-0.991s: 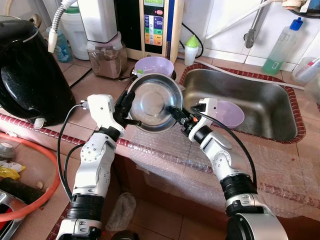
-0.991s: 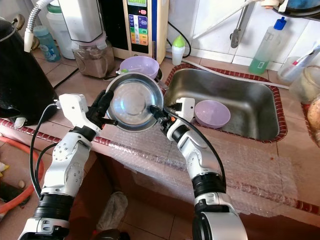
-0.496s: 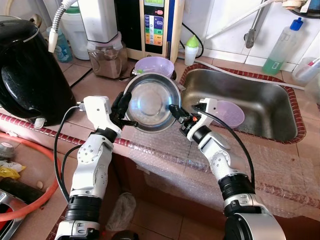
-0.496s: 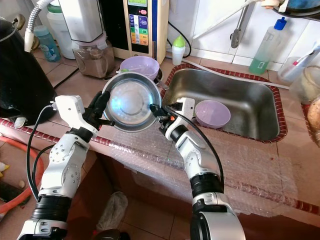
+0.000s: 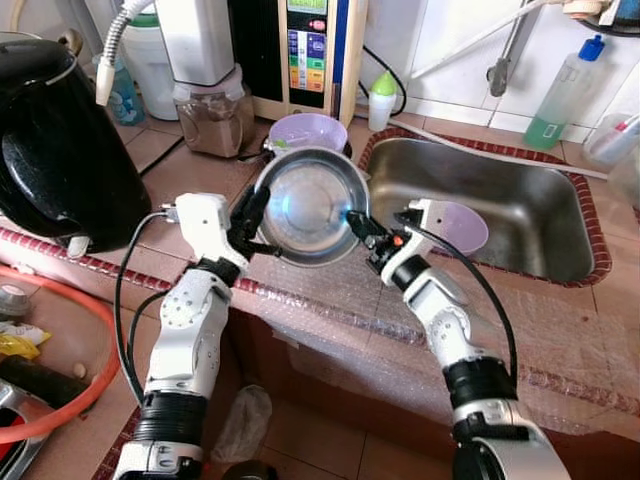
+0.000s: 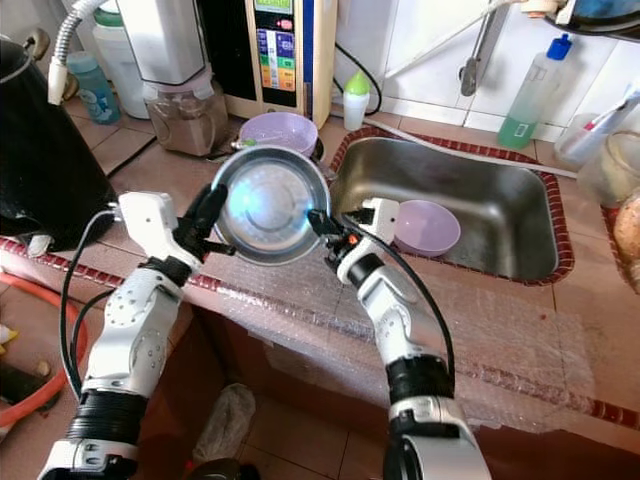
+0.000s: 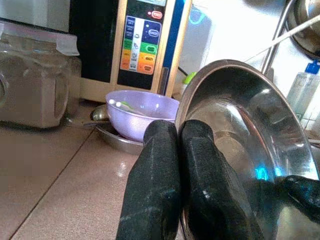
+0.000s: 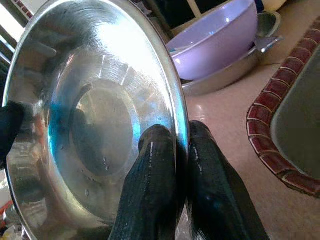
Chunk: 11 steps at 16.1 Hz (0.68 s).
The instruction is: Kitchen organization
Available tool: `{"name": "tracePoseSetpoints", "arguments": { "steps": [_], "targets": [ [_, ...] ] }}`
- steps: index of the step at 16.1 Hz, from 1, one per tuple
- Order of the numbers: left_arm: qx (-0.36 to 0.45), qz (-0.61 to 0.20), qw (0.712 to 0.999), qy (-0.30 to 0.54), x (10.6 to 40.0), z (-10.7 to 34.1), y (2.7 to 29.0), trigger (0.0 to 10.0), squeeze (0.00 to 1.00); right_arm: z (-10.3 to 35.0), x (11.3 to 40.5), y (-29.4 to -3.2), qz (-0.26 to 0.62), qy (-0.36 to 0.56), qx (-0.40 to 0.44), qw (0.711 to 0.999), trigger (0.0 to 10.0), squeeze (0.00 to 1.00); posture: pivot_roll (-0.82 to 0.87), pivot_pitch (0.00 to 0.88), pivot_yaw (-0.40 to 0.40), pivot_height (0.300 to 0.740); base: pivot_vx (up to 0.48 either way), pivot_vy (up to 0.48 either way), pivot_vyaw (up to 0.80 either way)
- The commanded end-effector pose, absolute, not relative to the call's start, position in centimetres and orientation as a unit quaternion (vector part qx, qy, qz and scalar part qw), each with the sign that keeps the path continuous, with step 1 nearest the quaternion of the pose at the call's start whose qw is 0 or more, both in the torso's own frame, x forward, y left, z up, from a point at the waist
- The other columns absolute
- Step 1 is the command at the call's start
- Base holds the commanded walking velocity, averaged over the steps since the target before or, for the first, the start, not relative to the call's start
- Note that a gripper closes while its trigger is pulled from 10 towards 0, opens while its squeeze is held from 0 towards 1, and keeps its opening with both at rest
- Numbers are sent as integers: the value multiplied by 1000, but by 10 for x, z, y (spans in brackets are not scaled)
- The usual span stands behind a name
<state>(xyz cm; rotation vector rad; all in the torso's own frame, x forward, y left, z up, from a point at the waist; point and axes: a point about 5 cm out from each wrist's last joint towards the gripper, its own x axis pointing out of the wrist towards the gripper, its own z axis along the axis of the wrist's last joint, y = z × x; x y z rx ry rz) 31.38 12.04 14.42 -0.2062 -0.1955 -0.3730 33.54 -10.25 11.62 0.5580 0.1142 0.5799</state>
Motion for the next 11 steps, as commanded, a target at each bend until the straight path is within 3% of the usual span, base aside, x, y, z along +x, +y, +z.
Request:
{"name": "tracePoseSetpoints", "arguments": {
  "steps": [1,6,11],
  "targets": [
    [-88,-211,970,-82,316,143,106,10000,1000,126,331,-78,345,53,253,902,10000,0,2,0,39,740,0,0,0],
    [-73,-244,963,-86,312,148,101,10000,1000,130,335,-81,309,40,253,916,10000,0,1,0,44,740,0,0,0],
    [-56,-259,960,-86,299,147,102,10000,1000,133,343,-101,237,23,242,941,10000,0,3,0,46,740,0,0,0]
  ]
}}
